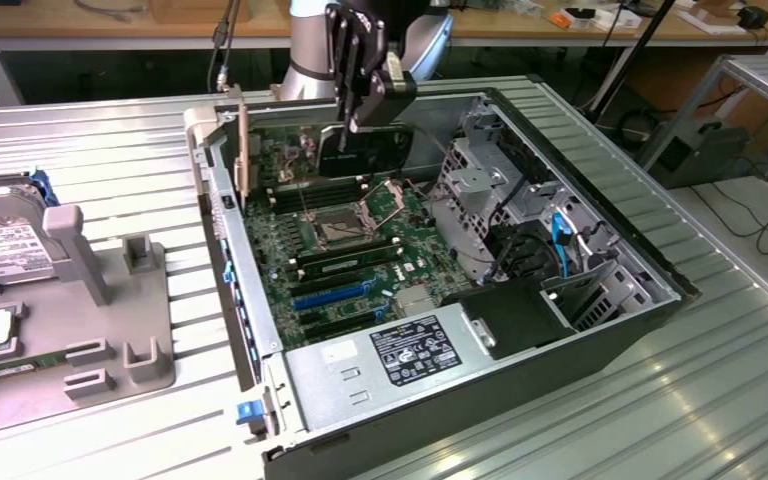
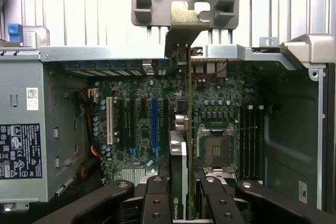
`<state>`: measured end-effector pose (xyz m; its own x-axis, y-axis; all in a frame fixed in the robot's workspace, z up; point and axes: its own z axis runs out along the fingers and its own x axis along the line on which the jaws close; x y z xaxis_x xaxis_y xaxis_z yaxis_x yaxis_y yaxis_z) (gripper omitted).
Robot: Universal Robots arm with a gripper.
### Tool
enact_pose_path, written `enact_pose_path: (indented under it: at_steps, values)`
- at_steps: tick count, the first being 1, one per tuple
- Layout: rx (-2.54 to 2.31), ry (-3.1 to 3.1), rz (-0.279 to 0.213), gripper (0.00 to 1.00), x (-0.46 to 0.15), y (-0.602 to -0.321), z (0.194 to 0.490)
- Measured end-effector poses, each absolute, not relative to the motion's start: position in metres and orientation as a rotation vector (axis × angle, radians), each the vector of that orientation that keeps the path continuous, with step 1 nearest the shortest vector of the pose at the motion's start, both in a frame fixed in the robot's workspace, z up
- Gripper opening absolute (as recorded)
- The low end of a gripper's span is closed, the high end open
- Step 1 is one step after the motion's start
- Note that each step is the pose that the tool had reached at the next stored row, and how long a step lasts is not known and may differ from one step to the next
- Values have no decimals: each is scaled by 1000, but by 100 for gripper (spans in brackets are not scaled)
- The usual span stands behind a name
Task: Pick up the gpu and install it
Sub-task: 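Insert the gpu into the slot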
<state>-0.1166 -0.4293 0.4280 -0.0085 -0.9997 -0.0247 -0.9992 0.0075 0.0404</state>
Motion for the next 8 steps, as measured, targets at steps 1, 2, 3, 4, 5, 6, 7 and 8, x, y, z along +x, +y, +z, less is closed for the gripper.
enact_pose_path:
  at_steps: [1,2,3,4,5,6,7,8]
  values:
    - [2204,-2222,-72,27,-117,-430,428]
    - [2204,-2222,-72,27,-116,-431,428]
    - [2204,-2222,-72,27,-116,-432,427]
    - [2204,-2222,-72,27,-116,-433,427]
    - [2204,-2222,-72,27,-116,-433,427]
    - [2204,-2222,-72,27,-116,-433,427]
    - [2204,-2222,-72,27,-116,-434,427]
    - [2204,-2222,-72,27,-116,-434,427]
